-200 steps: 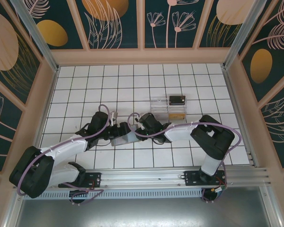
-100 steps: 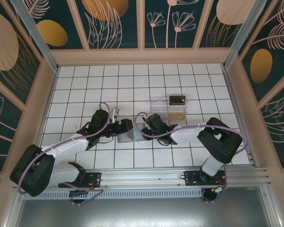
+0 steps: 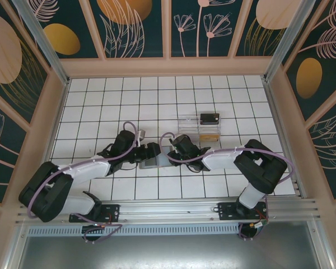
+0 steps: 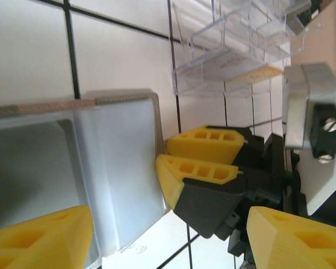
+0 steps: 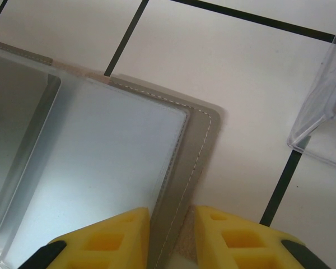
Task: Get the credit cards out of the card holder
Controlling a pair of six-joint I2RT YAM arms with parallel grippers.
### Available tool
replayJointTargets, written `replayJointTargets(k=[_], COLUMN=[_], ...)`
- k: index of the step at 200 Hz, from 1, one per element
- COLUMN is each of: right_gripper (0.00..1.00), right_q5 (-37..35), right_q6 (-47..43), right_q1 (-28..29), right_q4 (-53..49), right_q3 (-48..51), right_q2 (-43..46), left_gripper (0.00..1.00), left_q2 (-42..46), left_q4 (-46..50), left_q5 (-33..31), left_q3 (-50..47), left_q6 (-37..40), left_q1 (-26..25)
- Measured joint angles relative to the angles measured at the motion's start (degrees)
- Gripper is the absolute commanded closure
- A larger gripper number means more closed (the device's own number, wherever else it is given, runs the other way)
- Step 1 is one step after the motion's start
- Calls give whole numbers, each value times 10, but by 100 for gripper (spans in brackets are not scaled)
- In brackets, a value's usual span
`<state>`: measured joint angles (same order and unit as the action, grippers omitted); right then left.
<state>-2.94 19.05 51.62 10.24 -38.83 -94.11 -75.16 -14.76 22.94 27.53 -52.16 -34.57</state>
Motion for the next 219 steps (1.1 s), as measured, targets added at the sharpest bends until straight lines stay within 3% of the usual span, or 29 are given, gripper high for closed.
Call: replayJointTargets(k=[55,107,219], right_gripper=[70,70,70], right_q5=[2,2,4], right_q6=[0,0,0], right_q1=[0,0,0], right_q4=[0,0,0], right_q3=[0,0,0], right_q2=[0,0,-1], left_gripper=[27,28,29], left_q2=[24,-15,3], left_q4=[122,141,137], left_q5=[-86,-86,-79], left_q3=[12,13,13], left_q6=[33,46,46], left_q1=[0,0,0])
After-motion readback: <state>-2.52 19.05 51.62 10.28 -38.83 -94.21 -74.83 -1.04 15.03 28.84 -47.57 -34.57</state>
